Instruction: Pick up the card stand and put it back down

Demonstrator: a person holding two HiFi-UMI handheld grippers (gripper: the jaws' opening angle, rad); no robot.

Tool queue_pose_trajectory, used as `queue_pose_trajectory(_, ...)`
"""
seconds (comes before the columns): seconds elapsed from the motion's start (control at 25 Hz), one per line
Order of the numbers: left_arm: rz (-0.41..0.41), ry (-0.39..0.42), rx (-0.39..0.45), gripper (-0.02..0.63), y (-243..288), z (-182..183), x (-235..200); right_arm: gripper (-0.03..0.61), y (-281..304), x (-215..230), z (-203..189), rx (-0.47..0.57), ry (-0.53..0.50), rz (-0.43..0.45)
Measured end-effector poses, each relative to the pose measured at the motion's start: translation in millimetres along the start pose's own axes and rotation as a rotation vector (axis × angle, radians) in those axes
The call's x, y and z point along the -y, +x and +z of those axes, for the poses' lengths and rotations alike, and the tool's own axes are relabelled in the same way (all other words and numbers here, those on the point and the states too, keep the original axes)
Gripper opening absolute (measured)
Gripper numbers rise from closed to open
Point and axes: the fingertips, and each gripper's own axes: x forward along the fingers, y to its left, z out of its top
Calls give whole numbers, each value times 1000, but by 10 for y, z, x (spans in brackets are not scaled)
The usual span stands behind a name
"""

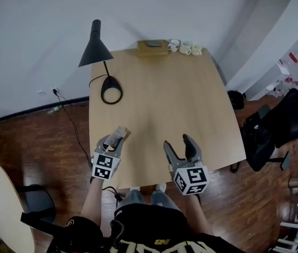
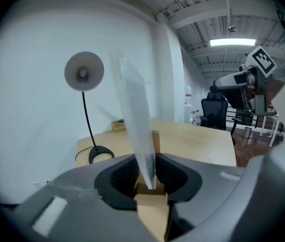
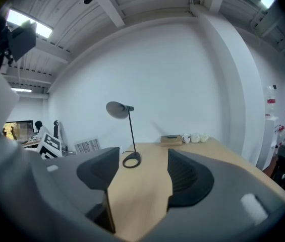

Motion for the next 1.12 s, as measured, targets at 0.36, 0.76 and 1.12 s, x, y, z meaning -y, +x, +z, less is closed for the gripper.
queue_pose_trajectory(0.36, -198, 65, -57, 106, 1108, -328, -471, 308, 232, -117, -738, -178, 51, 21)
queue_pose_trajectory(0.76, -514, 290, -71, 103, 2239, -313, -284, 308, 517, 90, -1235, -232, 159, 12)
queue_pose_trajectory(1.12, -587, 372, -95, 280, 2665, -484, 68, 308, 488, 354, -1505, -234, 181, -67)
